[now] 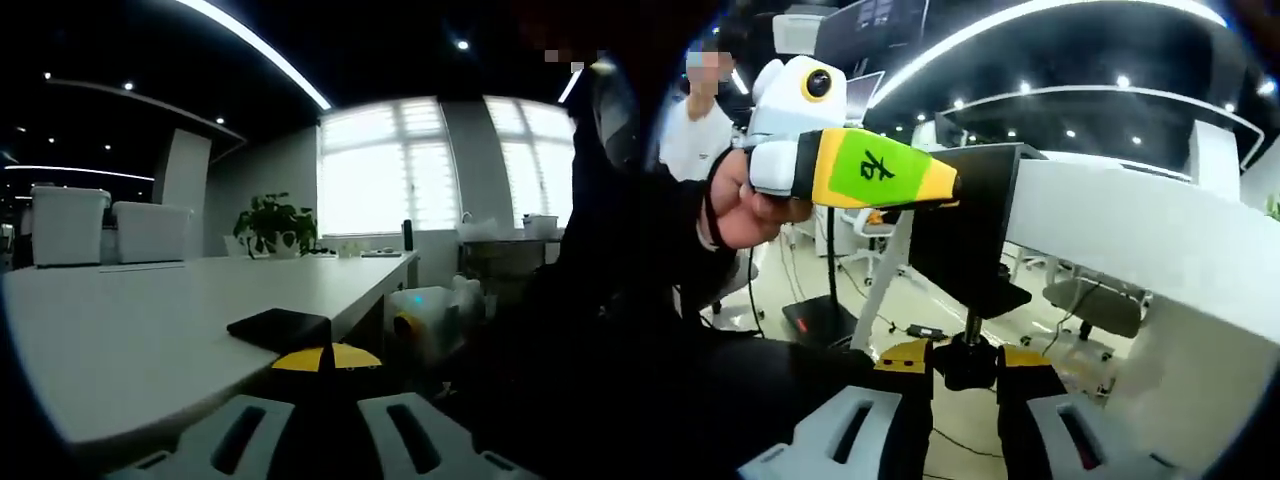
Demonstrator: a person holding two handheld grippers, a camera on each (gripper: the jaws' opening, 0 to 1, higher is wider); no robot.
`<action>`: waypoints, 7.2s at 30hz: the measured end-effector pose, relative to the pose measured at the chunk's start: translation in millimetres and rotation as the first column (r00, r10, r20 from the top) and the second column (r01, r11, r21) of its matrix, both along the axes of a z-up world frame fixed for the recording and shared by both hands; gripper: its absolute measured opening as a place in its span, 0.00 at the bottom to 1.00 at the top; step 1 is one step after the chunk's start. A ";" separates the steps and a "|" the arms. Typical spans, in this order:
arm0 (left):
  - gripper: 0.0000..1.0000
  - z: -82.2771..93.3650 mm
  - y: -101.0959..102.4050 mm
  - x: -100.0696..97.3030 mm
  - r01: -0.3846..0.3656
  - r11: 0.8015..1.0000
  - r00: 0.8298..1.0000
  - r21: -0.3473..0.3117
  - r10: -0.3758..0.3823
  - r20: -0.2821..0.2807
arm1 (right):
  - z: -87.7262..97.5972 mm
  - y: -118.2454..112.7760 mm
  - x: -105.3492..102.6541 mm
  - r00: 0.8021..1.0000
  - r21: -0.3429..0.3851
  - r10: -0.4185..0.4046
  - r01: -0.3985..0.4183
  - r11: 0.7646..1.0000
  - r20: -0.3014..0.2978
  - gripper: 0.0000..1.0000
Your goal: Clamp the fixed fixture on the desktop, loosen the retaining clip, secure it to the edge of the desk, and tighten the retaining clip.
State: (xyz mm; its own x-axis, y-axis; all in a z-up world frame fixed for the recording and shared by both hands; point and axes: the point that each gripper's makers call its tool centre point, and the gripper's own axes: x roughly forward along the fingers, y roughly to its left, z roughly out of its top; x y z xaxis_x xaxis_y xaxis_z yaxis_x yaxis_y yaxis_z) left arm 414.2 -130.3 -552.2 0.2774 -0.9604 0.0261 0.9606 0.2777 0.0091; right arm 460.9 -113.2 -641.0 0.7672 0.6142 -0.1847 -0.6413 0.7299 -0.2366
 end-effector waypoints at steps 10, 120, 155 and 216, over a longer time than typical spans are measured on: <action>0.02 0.0 -0.2 -0.4 0.000 1.000 1.000 0.015 0.000 0.003 | 0.2 3.0 1.0 0.987 0.017 0.161 -0.161 0.987 -0.017 0.22; 0.02 -0.3 2.1 4.0 0.001 1.000 1.000 -0.003 -0.001 0.004 | -8.6 -7.0 13.3 0.991 0.050 -0.118 0.120 0.991 -0.057 0.23; 0.02 -1.3 2.7 3.7 0.005 1.000 1.000 0.007 -0.006 0.009 | -0.5 -21.4 -2.6 0.941 0.077 -0.337 0.335 0.939 0.018 0.56; 0.02 -2.0 1.7 2.5 0.005 1.000 1.000 0.013 -0.005 0.009 | -4.4 -15.3 8.9 0.849 0.185 -0.518 0.529 0.829 -0.104 0.24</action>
